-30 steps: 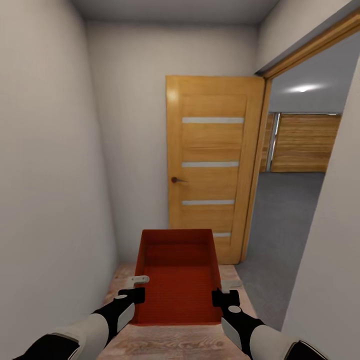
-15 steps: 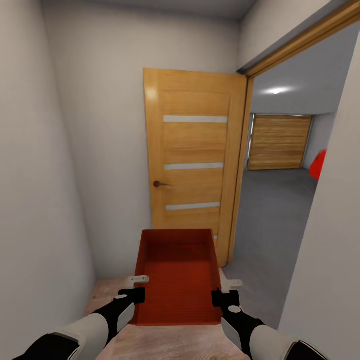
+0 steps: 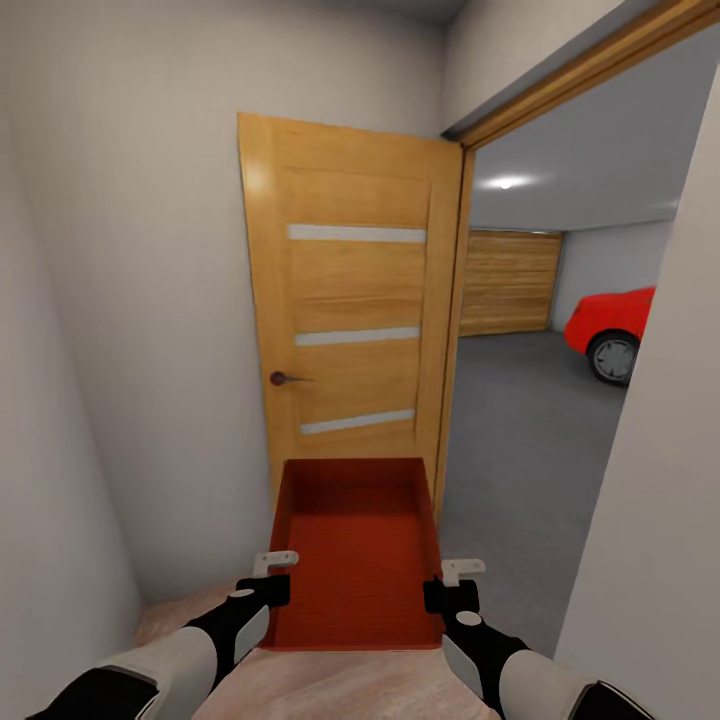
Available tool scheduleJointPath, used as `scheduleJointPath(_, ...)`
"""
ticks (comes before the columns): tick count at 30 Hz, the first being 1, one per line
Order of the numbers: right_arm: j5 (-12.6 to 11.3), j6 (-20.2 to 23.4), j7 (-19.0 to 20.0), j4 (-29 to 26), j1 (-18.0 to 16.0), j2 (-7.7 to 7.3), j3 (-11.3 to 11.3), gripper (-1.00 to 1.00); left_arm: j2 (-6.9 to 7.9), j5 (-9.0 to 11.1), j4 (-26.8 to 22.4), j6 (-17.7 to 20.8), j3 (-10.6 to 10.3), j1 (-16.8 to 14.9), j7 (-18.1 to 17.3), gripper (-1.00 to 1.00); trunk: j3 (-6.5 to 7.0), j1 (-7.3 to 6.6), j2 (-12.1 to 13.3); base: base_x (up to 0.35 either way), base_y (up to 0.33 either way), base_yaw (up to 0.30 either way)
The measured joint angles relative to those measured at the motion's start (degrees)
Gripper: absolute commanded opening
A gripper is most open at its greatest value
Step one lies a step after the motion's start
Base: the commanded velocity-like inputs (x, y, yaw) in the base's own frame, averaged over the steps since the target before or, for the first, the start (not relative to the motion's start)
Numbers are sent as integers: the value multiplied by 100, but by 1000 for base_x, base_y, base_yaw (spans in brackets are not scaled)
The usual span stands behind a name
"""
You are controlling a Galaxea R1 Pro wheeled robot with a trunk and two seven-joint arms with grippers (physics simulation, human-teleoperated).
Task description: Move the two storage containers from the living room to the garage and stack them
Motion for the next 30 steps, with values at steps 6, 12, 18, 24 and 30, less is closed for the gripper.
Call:
scheduleJointPath(6,-3,1,2,1,0,0,-8,-100,1,-9,-15,20,1,0,3,-100,-11,0,0,306,190,-273)
scheduleJointPath(12,-3,0,11,2,1,-3,-18,-100,-2,-11,-25,32,-5,1,9,-100,-23,3,1,123,81,-273)
scheduleJointPath(18,-4,0,16,3,0,-4,-28,-100,-2,-10,-41,49,-15,1,14,-100,-34,3,1,9,6,-273)
scheduleJointPath(24,-5,-1,17,3,0,-4,-28,-100,-2,-9,-43,51,-16,1,14,-100,-46,3,1,4,0,-273)
scheduleJointPath(30,-5,0,16,1,-2,-5,-26,-100,-2,-10,-42,48,-13,0,15,-100,-57,1,0,175,142,-264)
